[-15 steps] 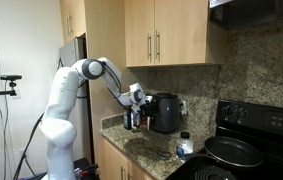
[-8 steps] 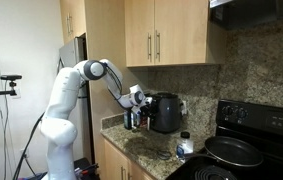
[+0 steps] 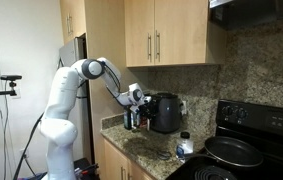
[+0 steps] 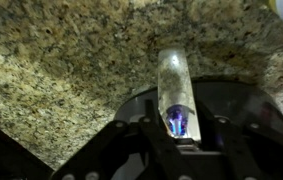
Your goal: Open the air fryer
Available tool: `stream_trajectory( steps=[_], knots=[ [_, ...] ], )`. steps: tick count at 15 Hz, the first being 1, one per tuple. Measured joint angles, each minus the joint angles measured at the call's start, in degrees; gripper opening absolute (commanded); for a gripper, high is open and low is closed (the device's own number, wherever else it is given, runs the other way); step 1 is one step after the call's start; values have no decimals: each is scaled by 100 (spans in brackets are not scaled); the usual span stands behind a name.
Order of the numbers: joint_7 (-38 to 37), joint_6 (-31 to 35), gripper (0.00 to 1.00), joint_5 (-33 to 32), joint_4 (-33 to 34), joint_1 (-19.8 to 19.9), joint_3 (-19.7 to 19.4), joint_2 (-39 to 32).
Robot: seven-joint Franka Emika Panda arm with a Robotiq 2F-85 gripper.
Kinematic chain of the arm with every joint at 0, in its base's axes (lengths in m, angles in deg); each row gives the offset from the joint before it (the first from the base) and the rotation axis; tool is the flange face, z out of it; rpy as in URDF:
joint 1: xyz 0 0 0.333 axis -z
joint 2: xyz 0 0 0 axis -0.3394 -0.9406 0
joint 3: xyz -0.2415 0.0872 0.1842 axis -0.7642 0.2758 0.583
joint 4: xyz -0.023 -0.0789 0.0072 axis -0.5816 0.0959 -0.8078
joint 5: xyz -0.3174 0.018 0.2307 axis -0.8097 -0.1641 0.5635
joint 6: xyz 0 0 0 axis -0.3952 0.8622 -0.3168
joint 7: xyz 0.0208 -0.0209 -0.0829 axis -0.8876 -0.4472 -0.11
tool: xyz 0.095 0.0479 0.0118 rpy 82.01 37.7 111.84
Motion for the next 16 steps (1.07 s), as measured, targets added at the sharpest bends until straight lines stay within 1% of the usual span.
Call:
stream_trajectory(
  steps=[2,4,5,6,8,11,12,14,16],
  knots=[
    [268,-524,8,415,-1,25,113,195],
    [462,-850,8,722,-2,59,174,348],
    [514,-956,58,812,-9,86,189,397],
    [516,-1013,60,816,-25,132,182,438],
    [521,-968,74,765,-91,277,163,480],
    [642,-552,98,704,-366,467,161,515],
    [754,-391,100,750,-472,513,166,523],
    [1114,20,100,966,-719,573,205,596],
    [1585,476,100,1391,-949,619,288,737]
  ],
)
